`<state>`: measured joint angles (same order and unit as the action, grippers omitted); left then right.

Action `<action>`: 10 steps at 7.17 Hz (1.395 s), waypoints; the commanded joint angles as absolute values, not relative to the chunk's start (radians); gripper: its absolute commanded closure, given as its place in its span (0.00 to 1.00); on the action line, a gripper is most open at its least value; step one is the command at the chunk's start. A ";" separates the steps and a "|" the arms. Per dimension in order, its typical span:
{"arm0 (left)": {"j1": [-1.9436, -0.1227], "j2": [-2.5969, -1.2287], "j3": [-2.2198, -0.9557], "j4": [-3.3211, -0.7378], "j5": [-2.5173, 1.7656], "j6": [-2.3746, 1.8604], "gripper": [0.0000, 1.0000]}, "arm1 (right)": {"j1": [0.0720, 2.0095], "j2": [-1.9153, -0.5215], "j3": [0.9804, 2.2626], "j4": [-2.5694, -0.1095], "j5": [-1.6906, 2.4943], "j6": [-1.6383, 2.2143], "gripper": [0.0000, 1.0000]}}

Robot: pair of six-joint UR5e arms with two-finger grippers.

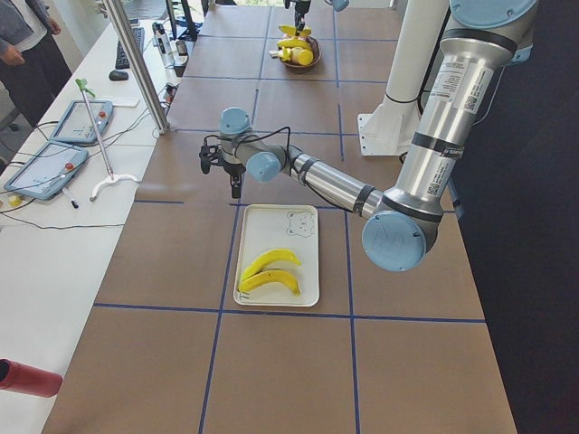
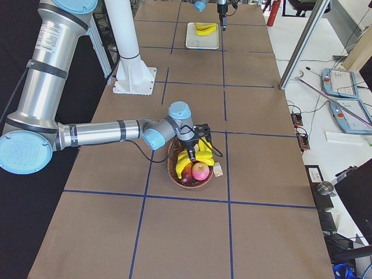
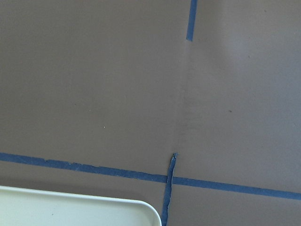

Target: Transfer all bananas from basket to plate

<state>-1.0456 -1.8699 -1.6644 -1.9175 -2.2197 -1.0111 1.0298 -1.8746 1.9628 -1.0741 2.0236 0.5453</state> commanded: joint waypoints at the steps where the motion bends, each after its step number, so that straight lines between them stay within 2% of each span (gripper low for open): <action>1: -1.028 -1.899 -1.664 -1.916 -2.220 -1.054 0.00 | 1.032 -1.779 2.057 -1.280 2.013 0.535 1.00; 3: -1.025 -1.933 -1.667 -1.916 -2.220 -1.065 0.00 | 0.990 -1.529 1.998 -1.465 1.976 0.540 0.98; 4: -1.025 -1.950 -1.667 -1.916 -2.220 -1.065 0.00 | 0.977 -1.441 1.938 -1.479 1.948 0.549 0.98; 7: -1.025 -1.980 -1.666 -1.910 -2.221 -1.065 0.00 | 0.953 -1.240 1.812 -1.489 1.908 0.574 0.97; 10: -1.023 -2.078 -1.626 -1.904 -2.221 -1.176 0.00 | 0.899 -1.070 1.674 -1.491 1.879 0.510 0.96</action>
<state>-1.0242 -2.0336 -1.6469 -1.9043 -2.2212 -1.1225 0.9224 -1.1390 1.7275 -1.4907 1.8986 0.5588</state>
